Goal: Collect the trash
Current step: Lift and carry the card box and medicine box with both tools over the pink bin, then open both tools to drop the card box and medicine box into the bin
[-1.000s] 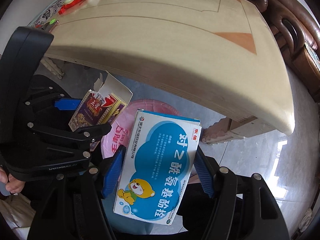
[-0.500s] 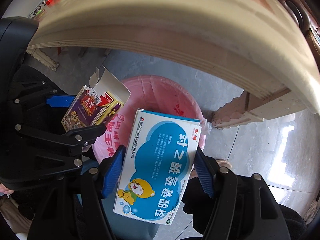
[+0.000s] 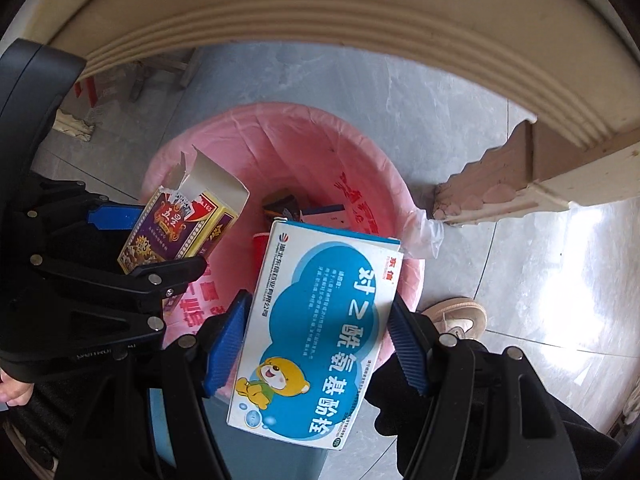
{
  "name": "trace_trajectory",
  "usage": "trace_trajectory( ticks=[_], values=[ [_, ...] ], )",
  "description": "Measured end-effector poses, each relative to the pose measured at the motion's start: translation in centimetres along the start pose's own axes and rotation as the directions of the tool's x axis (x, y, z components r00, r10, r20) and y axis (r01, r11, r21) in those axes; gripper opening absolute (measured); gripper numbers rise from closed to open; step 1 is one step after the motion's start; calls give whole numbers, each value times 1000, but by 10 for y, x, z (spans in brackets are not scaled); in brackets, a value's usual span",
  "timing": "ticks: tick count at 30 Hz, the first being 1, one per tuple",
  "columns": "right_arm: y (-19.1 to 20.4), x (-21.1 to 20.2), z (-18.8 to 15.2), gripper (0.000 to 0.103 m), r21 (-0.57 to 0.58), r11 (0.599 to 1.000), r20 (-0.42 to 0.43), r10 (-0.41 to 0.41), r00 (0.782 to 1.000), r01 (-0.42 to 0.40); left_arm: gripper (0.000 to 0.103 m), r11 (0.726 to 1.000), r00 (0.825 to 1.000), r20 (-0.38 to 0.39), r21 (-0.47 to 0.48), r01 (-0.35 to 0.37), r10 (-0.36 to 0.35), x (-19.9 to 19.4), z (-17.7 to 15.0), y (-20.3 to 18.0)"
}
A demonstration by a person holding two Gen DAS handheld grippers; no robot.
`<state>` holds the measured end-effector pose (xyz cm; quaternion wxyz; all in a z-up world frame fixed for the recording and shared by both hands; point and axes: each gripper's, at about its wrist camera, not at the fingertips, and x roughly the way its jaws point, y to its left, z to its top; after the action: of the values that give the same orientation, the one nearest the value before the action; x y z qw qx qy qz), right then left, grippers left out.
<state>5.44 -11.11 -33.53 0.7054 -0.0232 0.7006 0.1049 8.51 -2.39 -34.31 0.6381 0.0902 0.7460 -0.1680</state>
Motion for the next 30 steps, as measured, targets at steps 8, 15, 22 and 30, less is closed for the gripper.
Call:
trace_trajectory(
  ticks=[8,15,22,30],
  values=[
    [-5,32,9,66,17,1000,-59,19,998,-18,60,998,995,-102,-61,7,-13,38,12,12],
    [-14,40,7,67,41,998,-82,46,996,-42,60,995,989,-146,-101,-6,-9,51,16,16],
    [-14,48,8,67,37,999,-95,40,995,-37,61,994,983,-182,-106,-24,4,59,17,18],
    [-16,51,12,71,62,996,-99,75,992,-69,68,991,985,-172,-123,-53,31,59,15,24]
  ],
)
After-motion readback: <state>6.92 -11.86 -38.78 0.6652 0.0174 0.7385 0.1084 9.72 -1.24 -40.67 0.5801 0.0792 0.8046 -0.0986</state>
